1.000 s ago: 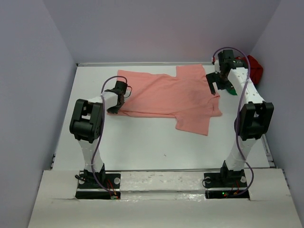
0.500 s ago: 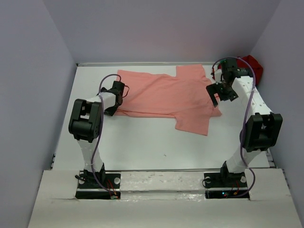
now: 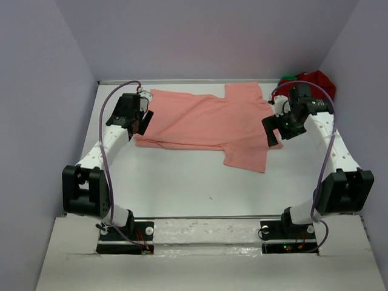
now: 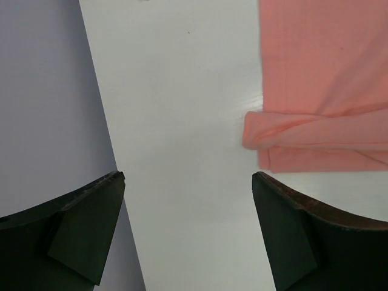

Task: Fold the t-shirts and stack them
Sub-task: Fold the flattened tshirt in 1/3 of the way

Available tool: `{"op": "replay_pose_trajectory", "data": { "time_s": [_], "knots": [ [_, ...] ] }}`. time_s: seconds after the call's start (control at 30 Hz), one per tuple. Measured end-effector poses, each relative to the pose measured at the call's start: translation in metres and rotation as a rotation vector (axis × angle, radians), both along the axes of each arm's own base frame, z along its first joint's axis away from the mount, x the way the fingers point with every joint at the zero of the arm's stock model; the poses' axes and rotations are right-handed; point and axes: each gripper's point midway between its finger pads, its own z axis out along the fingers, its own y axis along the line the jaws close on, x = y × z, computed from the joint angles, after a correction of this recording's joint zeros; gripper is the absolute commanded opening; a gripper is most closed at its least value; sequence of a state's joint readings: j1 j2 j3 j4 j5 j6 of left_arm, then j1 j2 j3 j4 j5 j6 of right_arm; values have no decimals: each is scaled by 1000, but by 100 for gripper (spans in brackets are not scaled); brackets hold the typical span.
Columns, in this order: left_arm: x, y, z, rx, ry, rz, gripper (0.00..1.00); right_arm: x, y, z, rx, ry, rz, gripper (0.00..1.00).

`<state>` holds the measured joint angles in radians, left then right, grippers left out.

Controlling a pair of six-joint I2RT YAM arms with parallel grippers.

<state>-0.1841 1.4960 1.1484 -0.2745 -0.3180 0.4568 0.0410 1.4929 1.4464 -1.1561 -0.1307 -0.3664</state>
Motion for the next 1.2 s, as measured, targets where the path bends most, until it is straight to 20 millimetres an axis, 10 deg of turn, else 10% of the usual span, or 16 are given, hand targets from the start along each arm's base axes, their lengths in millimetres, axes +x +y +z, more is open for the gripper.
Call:
{"op": "replay_pose_trajectory", "data": {
  "time_s": [0.3, 0.5, 0.93, 1.2],
  "knots": [
    [-34, 22, -40, -134, 83, 7, 99, -29, 50, -9, 39, 31, 189, 100],
    [-52, 25, -20, -186, 2, -11, 99, -37, 77, -16, -11, 22, 344, 100],
    [-86, 36, -31, -208, -25, 7, 99, -56, 52, -98, -282, 125, 566, 100],
    [-92, 42, -15, -211, -88, 17, 99, -36, 54, -104, -379, 37, 682, 100]
  ]
}}
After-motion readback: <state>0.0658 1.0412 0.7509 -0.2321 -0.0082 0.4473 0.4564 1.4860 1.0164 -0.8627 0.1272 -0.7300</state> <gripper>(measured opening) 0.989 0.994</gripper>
